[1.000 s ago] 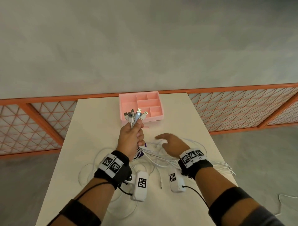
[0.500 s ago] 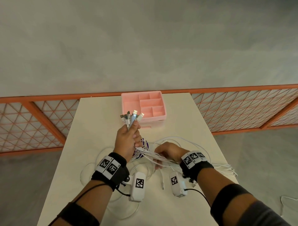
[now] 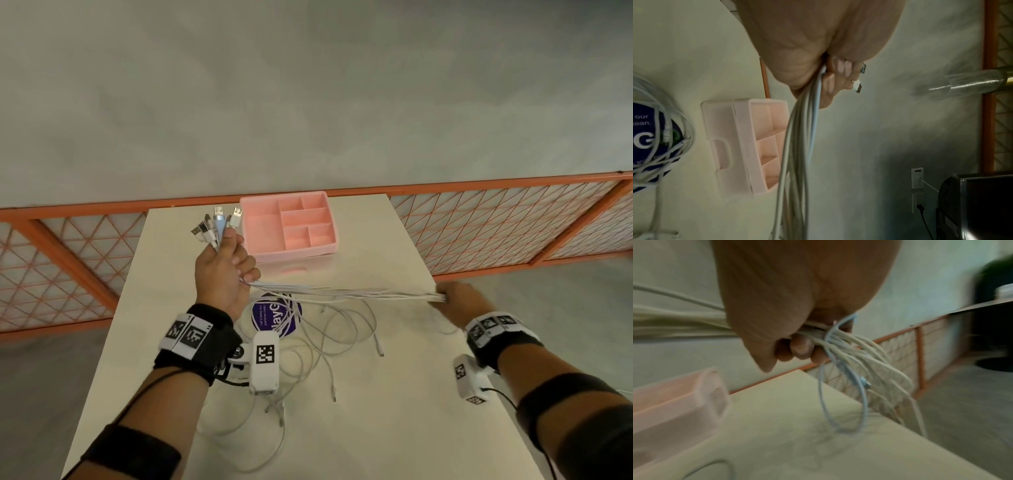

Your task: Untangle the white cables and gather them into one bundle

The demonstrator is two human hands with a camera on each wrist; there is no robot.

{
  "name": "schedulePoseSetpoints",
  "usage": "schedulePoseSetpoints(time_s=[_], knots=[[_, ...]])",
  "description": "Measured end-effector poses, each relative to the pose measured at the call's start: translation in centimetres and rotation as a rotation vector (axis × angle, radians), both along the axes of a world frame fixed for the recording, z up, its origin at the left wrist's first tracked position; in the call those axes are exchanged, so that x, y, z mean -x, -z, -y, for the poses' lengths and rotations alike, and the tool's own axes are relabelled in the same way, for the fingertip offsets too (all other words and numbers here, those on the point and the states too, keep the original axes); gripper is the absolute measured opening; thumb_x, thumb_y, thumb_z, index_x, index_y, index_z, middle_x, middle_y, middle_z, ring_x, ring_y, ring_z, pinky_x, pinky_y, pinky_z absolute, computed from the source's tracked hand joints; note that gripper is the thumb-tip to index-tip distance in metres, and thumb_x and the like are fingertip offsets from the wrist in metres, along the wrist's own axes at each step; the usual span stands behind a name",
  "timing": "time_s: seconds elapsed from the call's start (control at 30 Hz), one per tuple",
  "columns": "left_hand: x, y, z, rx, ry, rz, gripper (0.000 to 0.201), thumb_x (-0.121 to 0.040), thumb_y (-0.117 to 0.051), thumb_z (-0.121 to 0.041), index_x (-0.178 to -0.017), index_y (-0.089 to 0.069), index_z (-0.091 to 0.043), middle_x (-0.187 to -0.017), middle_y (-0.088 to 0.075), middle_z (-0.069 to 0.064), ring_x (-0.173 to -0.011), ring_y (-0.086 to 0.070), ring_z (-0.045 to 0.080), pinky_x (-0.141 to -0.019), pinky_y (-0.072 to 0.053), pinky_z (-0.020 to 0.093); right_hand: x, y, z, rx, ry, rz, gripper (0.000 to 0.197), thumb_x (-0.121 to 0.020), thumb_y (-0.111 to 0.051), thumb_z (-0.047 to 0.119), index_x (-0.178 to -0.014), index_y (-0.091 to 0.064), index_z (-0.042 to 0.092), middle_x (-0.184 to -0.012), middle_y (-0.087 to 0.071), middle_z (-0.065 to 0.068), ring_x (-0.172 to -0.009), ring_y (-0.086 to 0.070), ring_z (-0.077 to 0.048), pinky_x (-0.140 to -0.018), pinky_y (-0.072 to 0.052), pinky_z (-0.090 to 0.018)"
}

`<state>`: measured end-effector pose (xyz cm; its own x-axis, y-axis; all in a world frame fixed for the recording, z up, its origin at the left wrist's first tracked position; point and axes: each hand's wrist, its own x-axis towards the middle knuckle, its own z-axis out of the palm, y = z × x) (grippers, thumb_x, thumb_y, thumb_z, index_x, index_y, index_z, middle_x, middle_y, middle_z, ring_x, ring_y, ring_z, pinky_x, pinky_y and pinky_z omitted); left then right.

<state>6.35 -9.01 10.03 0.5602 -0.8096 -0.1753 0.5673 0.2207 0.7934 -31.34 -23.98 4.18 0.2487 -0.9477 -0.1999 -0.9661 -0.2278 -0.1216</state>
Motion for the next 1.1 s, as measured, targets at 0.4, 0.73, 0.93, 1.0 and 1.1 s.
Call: schedulePoseSetpoints(time_s=[0.4,0.73,0.93,1.0,1.1], knots=[[1.3,2.1,0.1,-0.08,0.085,0.023,0.03,-0.103,-0.05,-0.032,-0.08,-0.053,-0.013,-0.054,-0.031,-0.006,-0.042,-0.026,0.006,-0.04,-0.027,0.019,7.6,6.0,-3.0,-0.307,0.273,-0.109,0.054,-0.077,-0.08,0.036,-0.119,-0.051,0.021,-0.118,-0.055,-0.005,-0.098,-0.056,-0.023,-0.089,-0.048,-0.034],[1.2,4.2,-0.1,-0.174,0.064,0.096,0.028,-0.103,-0.052,-0.03,-0.082,-0.056,-0.012,-0.056,-0.032,-0.005,-0.043,-0.027,0.008,-0.04,-0.027,0.019,11.7,2.4,-1.4,-0.419,0.548,0.472,0.021,-0.082,-0.079,0.018,-0.074,-0.067,0.002,-0.067,-0.055,-0.01,-0.062,-0.047,-0.02,-0.065,-0.045,-0.032],[1.0,5.7,-0.2,-0.257,0.03,0.17,0.028,-0.102,-0.054,-0.03,-0.083,-0.055,-0.011,-0.054,-0.033,-0.006,-0.041,-0.027,0.007,-0.04,-0.025,0.018,13.1,-1.8,-0.3,0.15,0.971,0.635,0.032,-0.102,-0.044,0.028,-0.111,-0.059,0.001,-0.1,-0.059,-0.024,-0.095,-0.061,-0.04,-0.077,-0.048,-0.043],[1.0,6.0,-0.3,-0.265,0.022,0.151,0.028,-0.102,-0.054,-0.03,-0.082,-0.054,-0.011,-0.053,-0.033,-0.006,-0.04,-0.027,0.007,-0.04,-0.025,0.017,13.8,-2.1,0.0,0.142,1.093,0.589,0.038,-0.104,-0.037,0.022,-0.122,-0.055,-0.006,-0.106,-0.057,-0.027,-0.102,-0.058,-0.042,-0.077,-0.045,-0.041],[1.2,6.0,-0.4,-0.258,0.034,0.132,0.028,-0.102,-0.054,-0.031,-0.082,-0.054,-0.011,-0.053,-0.033,-0.006,-0.04,-0.027,0.007,-0.039,-0.026,0.017,13.1,-1.3,-0.4,-0.037,1.038,0.467,0.029,-0.098,-0.047,0.016,-0.119,-0.057,-0.002,-0.103,-0.062,-0.029,-0.096,-0.064,-0.042,-0.066,-0.051,-0.038]])
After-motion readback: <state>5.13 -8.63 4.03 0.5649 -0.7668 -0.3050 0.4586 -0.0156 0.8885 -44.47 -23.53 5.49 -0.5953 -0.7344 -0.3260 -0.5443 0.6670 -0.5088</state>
